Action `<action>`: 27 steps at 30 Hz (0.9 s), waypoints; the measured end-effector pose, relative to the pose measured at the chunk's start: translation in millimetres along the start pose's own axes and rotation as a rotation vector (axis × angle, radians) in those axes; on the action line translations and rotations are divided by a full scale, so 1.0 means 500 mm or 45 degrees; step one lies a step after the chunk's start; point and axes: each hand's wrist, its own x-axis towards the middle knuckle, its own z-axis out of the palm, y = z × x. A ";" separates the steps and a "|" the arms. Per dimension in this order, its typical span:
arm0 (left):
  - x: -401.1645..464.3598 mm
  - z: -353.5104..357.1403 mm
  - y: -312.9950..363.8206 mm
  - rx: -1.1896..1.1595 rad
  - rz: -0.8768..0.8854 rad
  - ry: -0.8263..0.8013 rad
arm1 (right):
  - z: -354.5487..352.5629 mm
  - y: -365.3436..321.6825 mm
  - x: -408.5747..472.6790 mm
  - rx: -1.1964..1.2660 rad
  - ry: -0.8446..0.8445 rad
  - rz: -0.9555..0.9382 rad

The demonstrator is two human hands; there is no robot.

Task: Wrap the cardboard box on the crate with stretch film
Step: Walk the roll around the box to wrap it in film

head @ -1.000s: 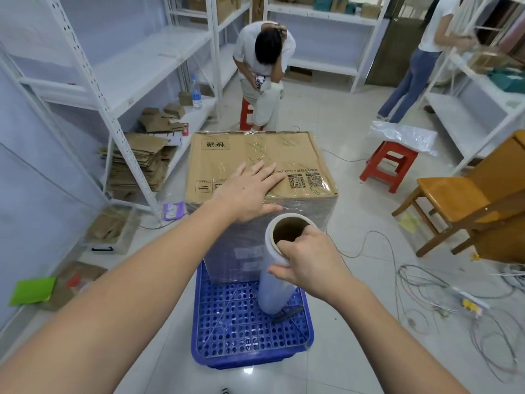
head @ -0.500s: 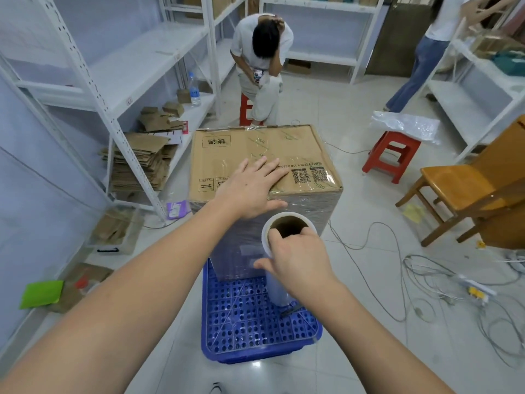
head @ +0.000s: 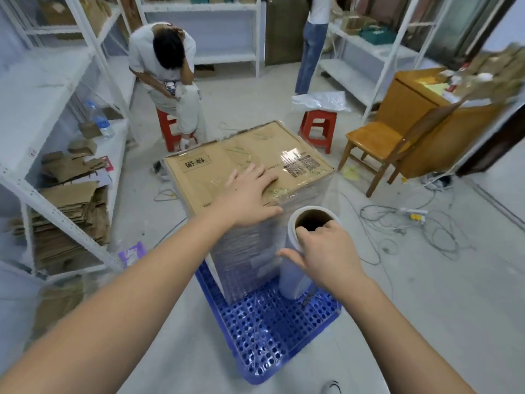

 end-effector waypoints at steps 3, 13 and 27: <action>-0.027 -0.014 -0.056 0.133 0.153 -0.082 | -0.010 -0.010 -0.004 0.030 -0.112 0.140; -0.051 -0.001 -0.097 0.111 0.229 -0.009 | -0.038 -0.057 0.005 -0.065 -0.272 0.599; -0.052 -0.007 -0.080 0.120 0.188 -0.049 | -0.091 -0.067 0.004 0.018 -0.307 -0.093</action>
